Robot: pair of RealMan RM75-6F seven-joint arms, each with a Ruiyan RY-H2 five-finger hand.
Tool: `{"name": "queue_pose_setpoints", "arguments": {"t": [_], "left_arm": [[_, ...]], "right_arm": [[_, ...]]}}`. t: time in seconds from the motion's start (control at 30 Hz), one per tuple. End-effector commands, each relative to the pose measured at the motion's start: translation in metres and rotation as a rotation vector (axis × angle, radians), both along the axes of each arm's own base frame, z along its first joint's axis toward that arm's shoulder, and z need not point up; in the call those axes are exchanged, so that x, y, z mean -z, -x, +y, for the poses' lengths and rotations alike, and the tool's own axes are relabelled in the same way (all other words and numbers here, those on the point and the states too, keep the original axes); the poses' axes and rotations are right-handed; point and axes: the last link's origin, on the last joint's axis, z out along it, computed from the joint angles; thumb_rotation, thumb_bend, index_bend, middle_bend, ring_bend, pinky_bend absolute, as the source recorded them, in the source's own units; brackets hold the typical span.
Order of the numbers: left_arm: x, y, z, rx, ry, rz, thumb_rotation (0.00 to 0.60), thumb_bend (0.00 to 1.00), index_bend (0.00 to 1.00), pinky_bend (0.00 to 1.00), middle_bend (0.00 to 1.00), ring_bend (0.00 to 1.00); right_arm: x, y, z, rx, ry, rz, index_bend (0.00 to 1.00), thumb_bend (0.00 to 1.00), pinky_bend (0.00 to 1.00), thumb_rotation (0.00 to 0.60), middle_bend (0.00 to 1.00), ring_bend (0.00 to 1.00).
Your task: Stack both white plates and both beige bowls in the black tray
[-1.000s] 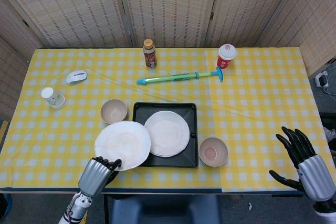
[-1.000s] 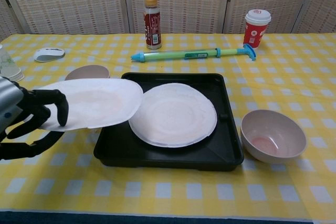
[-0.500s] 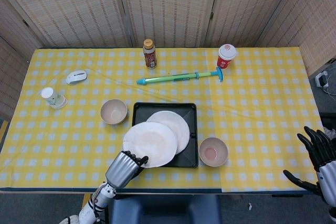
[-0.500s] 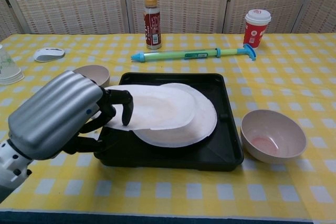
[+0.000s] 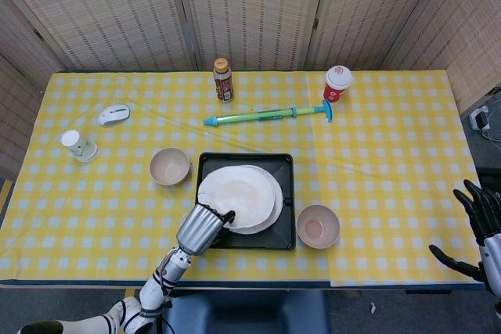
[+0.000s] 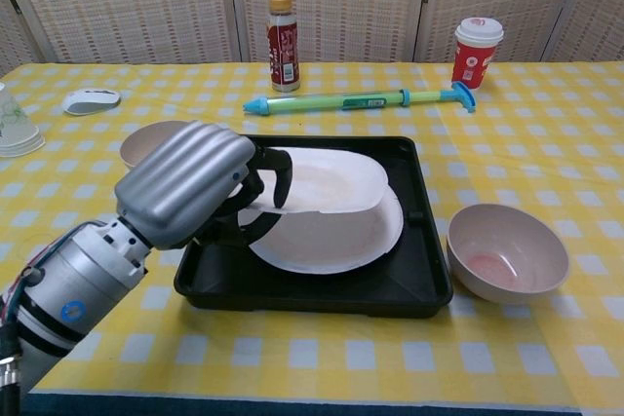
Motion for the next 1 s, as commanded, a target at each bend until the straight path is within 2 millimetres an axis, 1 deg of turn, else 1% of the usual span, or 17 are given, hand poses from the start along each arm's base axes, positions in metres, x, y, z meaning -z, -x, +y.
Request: {"name": "queue_pose_setpoints", "arguments": {"t": [0.03,0.23,0.37,0.43,0.5,0.53,0.57,0.67,0.77,1.0], "left_arm": [[0.007,-0.008,0.008,-0.011,0.004,0.001,0.6,0.6,0.68,1.0,1.0,1.0],[0.021,-0.017,0.011,-0.017,0.008,0.002,0.6,0.6,0.68,1.0,1.0,1.0],[0.032,-0.015,0.011,-0.042,0.014,0.009,0.6,0.6,0.67,1.0,1.0,1.0],[0.033,-0.014,0.011,-0.045,0.018,0.011,0.6,0.6,0.64,1.0,1.0,1.0],[0.035,-0.013,0.011,-0.047,0.023,0.012,0.6,0.59,0.58,1.0,1.0,1.0],[0.039,-0.01,0.01,-0.06,0.042,0.028,0.6,0.56,0.51,1.0,1.0,1.0],[0.041,-0.008,0.009,-0.075,0.058,0.036,0.6,0.51,0.44,1.0,1.0,1.0],[0.04,-0.008,0.008,-0.082,0.064,0.038,0.6,0.39,0.32,1.0,1.0,1.0],[0.037,-0.009,0.003,-0.084,0.07,0.028,0.6,0.33,0.28,1.0,1.0,1.0],[0.03,-0.009,-0.013,-0.103,0.095,0.047,0.6,0.28,0.27,1.0,1.0,1.0]], "right_arm": [[0.0,0.001,-0.003,0.01,0.004,0.0,0.0,0.18,0.0,0.6,0.0,0.0],[0.001,0.001,-0.004,0.019,0.003,0.002,0.0,0.18,0.0,0.6,0.0,0.0],[-0.001,0.001,-0.004,0.018,0.006,0.002,0.0,0.18,0.0,0.6,0.0,0.0],[-0.001,0.002,-0.004,0.019,0.009,0.0,0.0,0.18,0.0,0.6,0.0,0.0],[-0.002,0.002,-0.004,0.02,0.011,-0.002,0.0,0.18,0.0,0.6,0.0,0.0],[-0.003,0.002,-0.004,0.021,0.015,-0.002,0.0,0.18,0.0,0.6,0.0,0.0],[-0.003,0.003,-0.004,0.022,0.017,0.001,0.0,0.18,0.0,0.6,0.0,0.0],[-0.003,0.003,-0.004,0.023,0.023,-0.006,0.0,0.18,0.0,0.6,0.0,0.0],[-0.004,0.002,-0.004,0.02,0.037,-0.028,0.0,0.18,0.0,0.6,0.0,0.0],[-0.004,-0.001,0.0,0.008,0.073,-0.053,0.0,0.18,0.0,0.6,0.0,0.0]]}}
